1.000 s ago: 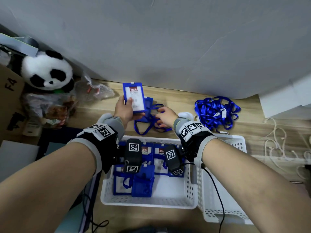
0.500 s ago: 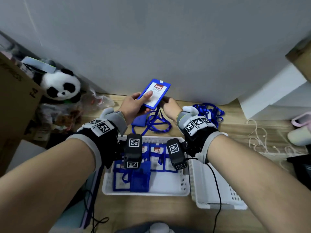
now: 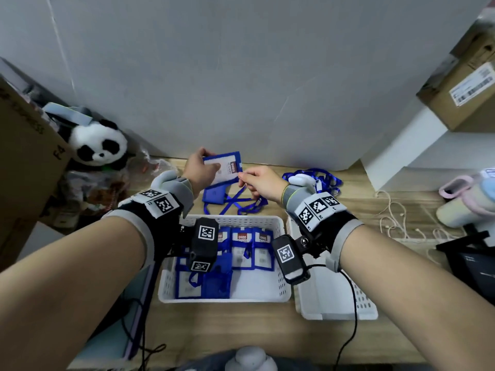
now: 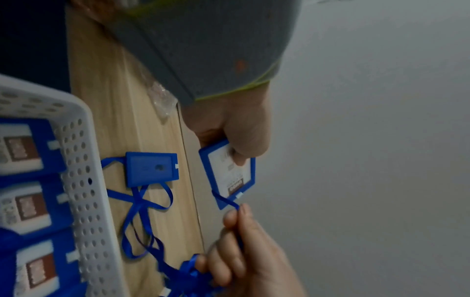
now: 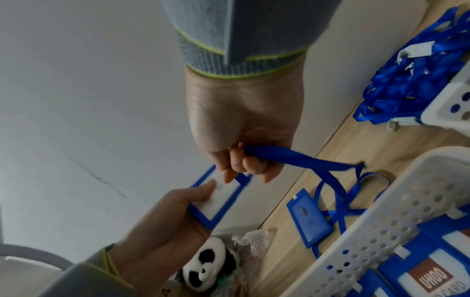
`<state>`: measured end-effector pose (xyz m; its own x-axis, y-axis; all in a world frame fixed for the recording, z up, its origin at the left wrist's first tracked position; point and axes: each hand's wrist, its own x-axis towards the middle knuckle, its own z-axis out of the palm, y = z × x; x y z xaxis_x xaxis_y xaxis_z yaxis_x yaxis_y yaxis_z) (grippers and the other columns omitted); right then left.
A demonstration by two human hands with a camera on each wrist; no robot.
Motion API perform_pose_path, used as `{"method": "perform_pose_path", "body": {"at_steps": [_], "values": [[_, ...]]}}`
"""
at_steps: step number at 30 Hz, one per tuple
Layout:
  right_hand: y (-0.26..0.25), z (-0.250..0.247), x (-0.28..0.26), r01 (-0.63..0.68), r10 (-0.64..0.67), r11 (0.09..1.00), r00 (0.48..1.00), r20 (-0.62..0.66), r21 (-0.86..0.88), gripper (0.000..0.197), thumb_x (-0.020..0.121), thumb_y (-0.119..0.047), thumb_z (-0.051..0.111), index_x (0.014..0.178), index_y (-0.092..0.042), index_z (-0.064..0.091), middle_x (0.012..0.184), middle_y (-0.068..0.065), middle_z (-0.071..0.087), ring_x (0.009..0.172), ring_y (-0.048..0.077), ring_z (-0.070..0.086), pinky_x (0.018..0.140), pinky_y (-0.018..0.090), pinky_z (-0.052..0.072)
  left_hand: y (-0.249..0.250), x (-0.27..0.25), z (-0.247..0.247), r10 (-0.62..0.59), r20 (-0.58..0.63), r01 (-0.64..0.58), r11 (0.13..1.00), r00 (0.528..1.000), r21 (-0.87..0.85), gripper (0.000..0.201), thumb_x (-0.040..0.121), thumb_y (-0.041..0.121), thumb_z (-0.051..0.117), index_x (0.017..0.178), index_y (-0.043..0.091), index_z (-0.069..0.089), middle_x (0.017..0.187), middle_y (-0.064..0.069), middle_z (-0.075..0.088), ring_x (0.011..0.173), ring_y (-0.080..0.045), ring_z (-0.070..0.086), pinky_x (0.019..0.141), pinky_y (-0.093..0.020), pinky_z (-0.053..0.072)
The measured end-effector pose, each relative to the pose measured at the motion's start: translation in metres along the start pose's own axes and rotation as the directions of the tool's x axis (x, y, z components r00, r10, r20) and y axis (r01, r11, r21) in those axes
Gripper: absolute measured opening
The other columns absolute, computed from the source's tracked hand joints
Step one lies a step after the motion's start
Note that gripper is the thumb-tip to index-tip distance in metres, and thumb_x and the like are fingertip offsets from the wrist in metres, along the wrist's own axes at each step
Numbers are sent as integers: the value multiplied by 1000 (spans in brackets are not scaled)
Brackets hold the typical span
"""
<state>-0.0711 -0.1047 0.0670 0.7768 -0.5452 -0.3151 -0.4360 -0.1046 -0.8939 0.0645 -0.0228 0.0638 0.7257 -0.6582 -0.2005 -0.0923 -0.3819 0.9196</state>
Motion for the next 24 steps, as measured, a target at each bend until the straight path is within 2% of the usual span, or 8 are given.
{"method": "perform_pose_path", "body": {"at_steps": [3,7,10,12,15,17,21,24], "values": [[-9,-9,-1,44,-50,993,997,-52,-109,34,96,-25,48,65,-19,58,49,-4,35,41,8,33,50,23,33,-3,-7,-5,62,97,-76,985,993,152,14,87,5,60,92,15,52,83,-9,59,67,-17,54,47,-20,45],[-17,-28,5,49,-96,969,978,-188,-240,35,92,-33,55,59,-22,57,31,-9,29,31,8,27,47,24,23,5,-15,-11,37,350,-93,985,936,145,17,84,7,66,83,21,56,87,-6,63,81,-21,60,65,-29,53],[-17,-36,8,27,-59,982,983,-172,-185,34,91,-36,57,60,-21,56,47,-2,29,43,11,23,47,23,21,12,-20,-14,-9,535,-50,994,845,95,18,83,4,66,88,19,58,93,-7,64,84,-19,62,64,-26,56],[-13,-37,9,-12,2,997,991,-135,-72,35,92,-35,55,62,-18,55,54,2,32,49,14,25,47,25,21,17,-23,-15,-10,563,54,997,827,-61,17,85,0,62,89,16,58,85,-4,67,77,-15,65,59,-23,57],[1,-35,8,-85,89,995,993,-81,49,38,94,-21,50,56,-19,53,56,1,39,52,12,28,50,23,20,19,-25,-15,29,531,156,941,847,-301,19,88,-3,55,88,15,58,70,4,69,63,-7,66,54,-21,55],[7,-30,4,-144,146,987,989,-26,70,36,94,-7,39,60,-19,43,44,-7,37,44,8,25,44,16,17,20,-24,-13,46,459,156,907,887,-391,20,88,-3,55,87,17,58,73,4,69,63,-8,67,53,-22,56],[10,-10,-9,-225,233,972,963,134,-70,40,100,-33,32,63,-19,38,45,-8,30,34,4,21,32,13,16,13,-15,-8,-51,164,115,905,985,-410,22,86,-1,61,84,21,58,86,-3,62,71,-15,61,53,-24,56],[7,0,-19,-212,258,953,943,211,-218,43,99,-42,32,62,-21,37,53,-4,28,39,6,21,35,14,17,0,-9,-3,-98,-8,93,964,995,-250,20,85,0,63,85,19,59,94,-9,60,77,-20,59,65,-33,54]]}}
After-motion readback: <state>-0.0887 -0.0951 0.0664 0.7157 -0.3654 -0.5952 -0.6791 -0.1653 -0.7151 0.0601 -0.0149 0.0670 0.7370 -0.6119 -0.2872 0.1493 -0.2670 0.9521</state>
